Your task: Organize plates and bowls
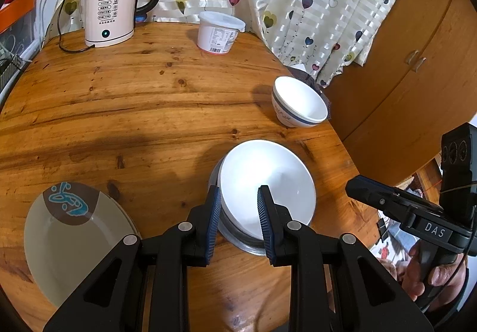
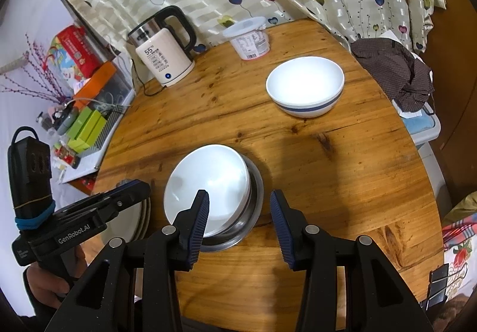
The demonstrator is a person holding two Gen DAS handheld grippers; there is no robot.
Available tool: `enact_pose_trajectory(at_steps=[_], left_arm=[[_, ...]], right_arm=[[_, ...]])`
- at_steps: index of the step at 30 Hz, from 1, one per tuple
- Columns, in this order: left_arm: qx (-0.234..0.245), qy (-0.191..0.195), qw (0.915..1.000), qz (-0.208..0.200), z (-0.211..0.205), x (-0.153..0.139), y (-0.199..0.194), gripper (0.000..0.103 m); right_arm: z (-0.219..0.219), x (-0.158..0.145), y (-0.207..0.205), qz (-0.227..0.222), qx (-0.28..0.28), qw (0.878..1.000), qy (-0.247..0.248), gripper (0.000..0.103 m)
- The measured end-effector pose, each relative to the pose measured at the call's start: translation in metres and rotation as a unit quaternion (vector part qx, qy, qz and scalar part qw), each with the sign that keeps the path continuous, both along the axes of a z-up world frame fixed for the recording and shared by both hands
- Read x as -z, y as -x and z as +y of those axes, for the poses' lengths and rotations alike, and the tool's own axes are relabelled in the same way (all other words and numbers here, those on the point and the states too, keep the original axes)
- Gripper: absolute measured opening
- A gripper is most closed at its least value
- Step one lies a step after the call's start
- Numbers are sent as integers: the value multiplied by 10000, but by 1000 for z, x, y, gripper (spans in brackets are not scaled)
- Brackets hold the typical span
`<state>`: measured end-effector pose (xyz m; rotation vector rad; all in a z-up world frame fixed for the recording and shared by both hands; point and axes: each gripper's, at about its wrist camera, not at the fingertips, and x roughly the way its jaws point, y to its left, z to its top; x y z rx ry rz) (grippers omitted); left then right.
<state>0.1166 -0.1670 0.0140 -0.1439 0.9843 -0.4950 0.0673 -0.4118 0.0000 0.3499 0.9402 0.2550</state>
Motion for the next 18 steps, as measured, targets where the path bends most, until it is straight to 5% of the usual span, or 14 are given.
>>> enact_pose_trajectory(at_steps=[18], left_arm=[[321, -100, 9994, -51, -32, -15, -28, 26]], right_arm=[[-24, -2, -21, -49, 259, 9996, -42, 43]])
